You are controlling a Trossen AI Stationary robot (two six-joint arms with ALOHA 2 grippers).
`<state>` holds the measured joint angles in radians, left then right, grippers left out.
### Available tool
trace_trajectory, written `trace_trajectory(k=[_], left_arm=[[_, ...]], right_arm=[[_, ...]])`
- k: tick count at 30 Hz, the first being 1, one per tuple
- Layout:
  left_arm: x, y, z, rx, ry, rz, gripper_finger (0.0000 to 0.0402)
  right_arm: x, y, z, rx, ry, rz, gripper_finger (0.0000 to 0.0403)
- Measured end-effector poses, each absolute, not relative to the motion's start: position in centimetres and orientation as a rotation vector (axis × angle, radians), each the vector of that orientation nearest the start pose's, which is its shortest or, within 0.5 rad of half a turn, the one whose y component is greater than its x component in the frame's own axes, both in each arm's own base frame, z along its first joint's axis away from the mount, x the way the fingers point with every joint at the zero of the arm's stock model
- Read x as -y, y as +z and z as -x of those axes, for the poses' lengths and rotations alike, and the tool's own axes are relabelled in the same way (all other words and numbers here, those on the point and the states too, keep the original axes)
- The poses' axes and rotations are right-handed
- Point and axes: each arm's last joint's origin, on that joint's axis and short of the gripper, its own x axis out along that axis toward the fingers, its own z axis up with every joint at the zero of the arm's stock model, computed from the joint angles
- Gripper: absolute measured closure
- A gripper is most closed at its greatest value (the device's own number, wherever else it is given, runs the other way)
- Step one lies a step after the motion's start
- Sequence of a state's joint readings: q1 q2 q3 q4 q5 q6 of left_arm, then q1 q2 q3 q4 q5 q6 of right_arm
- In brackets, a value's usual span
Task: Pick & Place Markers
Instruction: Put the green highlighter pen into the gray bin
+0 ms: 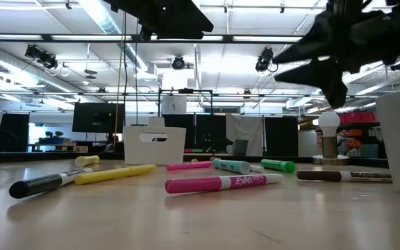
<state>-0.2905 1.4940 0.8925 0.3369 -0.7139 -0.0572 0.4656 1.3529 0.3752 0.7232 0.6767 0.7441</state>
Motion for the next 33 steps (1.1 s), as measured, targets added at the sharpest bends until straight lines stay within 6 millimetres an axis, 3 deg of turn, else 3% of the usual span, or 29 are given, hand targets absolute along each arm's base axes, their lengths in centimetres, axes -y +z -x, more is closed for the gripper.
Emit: trace_trajectory(k=[10,19,25,33], left_arm=[[8.5,25.9,-29.6,-0.292,0.461,-0.143,0.0209],[9.2,26.6,-25.2,-0.386,0.644,-0.200,0.0209],[8.7,26.5,-22.0,-0.429,0.723,-0.121,0.0209],[7.8,25.6,-19.3,-0.476,0.835,-0.017,0.0209]], right_arm=[[-8.4,19.4,-22.7,0.140,-0.337,-0.705,0.0259],[-10.0,22.5,-26.1,0.121,-0.272,-0.474,0.0259],[-10.3,21.3,-27.8,0.014,-0.300,-0.270,0.0259],[-9.9,20.3,-27.7,-0.067,-0.354,-0.236,0.0261]])
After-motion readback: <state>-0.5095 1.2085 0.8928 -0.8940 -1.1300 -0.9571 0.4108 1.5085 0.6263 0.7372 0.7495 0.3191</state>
